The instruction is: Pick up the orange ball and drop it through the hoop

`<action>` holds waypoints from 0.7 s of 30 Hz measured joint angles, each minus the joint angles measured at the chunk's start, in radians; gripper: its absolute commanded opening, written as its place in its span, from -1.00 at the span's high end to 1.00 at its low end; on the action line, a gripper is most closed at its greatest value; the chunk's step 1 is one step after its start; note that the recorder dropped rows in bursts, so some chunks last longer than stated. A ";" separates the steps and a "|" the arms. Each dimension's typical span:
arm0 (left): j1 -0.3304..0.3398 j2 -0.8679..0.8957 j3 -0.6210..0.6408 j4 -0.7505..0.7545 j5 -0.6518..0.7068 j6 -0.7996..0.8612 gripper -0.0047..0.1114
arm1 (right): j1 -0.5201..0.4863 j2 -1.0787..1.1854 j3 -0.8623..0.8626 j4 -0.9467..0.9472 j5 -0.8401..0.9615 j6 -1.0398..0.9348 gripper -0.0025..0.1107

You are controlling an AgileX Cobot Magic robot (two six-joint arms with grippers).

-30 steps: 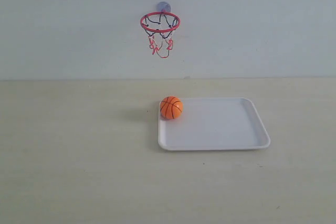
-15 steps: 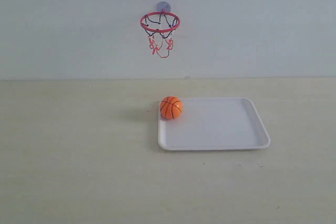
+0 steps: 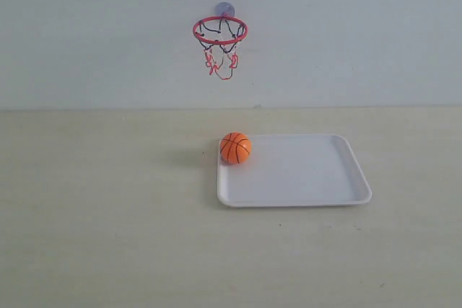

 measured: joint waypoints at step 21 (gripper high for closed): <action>0.000 0.000 0.000 0.000 0.000 0.000 0.85 | 0.000 0.023 -0.137 0.000 -0.511 -0.113 0.91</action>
